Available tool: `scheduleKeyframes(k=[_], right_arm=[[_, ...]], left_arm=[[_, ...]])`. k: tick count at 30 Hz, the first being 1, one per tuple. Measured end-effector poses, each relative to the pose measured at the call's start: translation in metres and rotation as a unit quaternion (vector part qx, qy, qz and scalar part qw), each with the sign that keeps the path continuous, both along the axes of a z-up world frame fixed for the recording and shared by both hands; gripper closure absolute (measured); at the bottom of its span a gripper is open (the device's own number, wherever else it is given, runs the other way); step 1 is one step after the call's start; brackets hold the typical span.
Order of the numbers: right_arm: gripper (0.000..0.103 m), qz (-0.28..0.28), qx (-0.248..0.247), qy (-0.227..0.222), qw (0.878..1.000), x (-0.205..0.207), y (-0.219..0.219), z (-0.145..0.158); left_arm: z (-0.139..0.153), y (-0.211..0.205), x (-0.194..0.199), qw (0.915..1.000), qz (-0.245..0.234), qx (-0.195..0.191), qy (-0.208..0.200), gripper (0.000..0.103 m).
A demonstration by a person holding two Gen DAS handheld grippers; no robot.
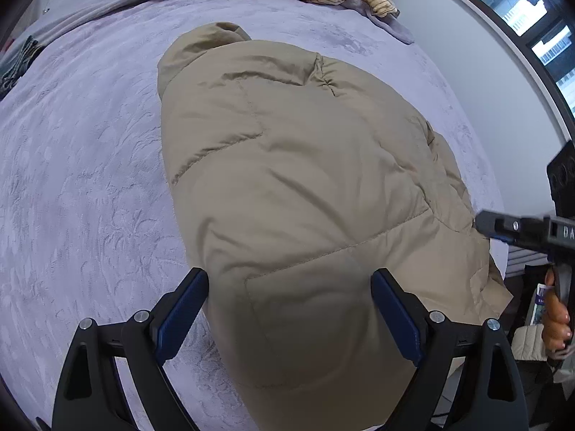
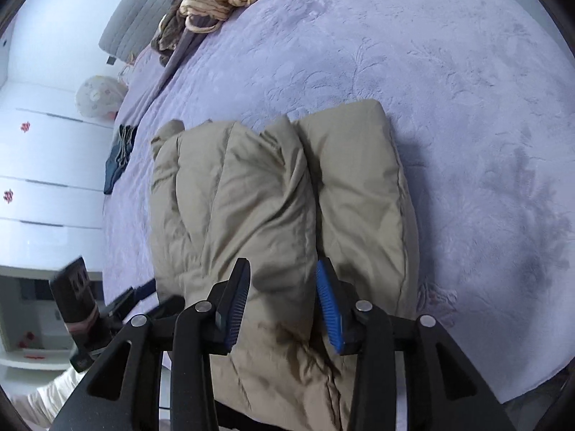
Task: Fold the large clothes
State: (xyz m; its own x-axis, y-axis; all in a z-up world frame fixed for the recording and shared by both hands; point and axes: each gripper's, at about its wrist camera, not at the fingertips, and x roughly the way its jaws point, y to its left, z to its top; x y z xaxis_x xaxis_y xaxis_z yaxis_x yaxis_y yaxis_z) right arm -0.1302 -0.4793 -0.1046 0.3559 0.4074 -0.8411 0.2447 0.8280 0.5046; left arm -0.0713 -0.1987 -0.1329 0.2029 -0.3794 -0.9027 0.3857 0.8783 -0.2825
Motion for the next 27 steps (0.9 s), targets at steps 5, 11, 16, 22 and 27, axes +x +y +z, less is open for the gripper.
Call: scheduleKeyframes(k=[5,11,16,22,27], right_arm=[[0.061,-0.003,-0.025,0.035,0.999,-0.030,0.015,-0.015],[0.061,-0.038,-0.035,0.055,0.997,-0.044,0.024,-0.028],[0.059,-0.057,-0.054,0.056,0.995,-0.046,0.029,-0.024],[0.048,-0.080,-0.073,0.046,0.993,-0.054,0.037,-0.018],[0.045,-0.104,-0.084,0.044,0.990,-0.054,0.042,-0.015]], left_arm=[[0.000,0.006,-0.004,0.9999,0.010,-0.012,0.001,0.010],[0.003,0.017,-0.005,0.9998,0.008,-0.019,0.002,0.010],[0.011,0.026,-0.004,0.9999,0.003,-0.013,0.000,0.010],[0.014,0.045,-0.005,0.9998,0.006,-0.008,-0.017,0.001],[0.015,0.062,-0.006,0.9998,0.005,-0.013,-0.011,0.001]])
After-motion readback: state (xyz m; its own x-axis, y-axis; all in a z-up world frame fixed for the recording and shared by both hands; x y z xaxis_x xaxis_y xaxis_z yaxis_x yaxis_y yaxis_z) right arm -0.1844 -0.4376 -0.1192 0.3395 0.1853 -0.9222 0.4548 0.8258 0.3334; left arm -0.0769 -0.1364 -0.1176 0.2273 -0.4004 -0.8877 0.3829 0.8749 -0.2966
